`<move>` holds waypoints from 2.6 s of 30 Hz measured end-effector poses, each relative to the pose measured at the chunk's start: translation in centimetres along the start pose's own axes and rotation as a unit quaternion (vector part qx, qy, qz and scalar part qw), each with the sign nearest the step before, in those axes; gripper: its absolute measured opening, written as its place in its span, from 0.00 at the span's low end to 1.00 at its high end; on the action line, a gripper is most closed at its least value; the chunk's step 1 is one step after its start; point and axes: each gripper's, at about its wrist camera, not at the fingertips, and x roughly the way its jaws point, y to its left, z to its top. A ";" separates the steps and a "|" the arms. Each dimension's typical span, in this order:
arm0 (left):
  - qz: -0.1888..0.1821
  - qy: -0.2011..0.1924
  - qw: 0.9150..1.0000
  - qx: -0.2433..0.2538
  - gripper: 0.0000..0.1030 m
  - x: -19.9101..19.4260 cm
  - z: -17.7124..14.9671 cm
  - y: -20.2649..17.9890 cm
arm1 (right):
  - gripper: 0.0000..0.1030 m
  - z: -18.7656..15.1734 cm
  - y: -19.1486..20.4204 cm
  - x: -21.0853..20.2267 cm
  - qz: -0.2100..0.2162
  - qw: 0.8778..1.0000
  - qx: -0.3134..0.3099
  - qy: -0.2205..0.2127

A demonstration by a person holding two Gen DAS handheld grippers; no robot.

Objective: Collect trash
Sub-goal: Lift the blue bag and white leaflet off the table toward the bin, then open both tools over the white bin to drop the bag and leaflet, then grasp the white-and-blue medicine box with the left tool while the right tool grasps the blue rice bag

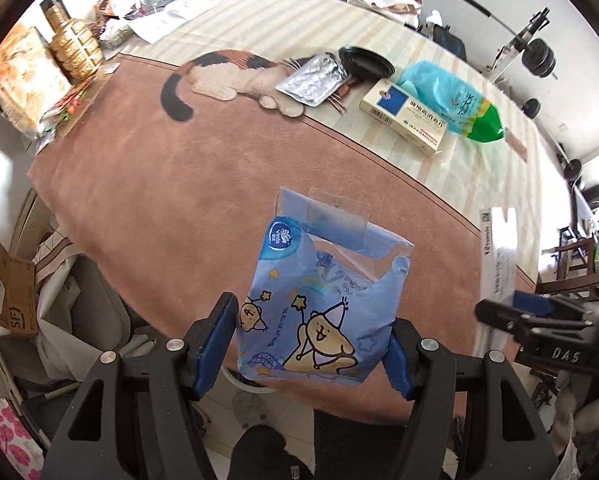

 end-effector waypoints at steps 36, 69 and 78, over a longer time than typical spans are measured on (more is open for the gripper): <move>-0.082 0.193 0.976 -0.064 0.98 40.9 -22.7 18.8 | 0.74 -26.1 9.4 51.5 0.042 0.980 0.187 0.055; 0.057 0.125 0.990 -0.015 0.98 24.3 -25.5 18.5 | 1.00 -27.6 13.5 37.4 -0.103 0.989 0.099 0.028; 0.048 0.123 0.991 -0.008 0.98 13.9 -25.7 17.4 | 1.00 -28.9 17.5 26.4 -0.095 0.992 0.087 0.017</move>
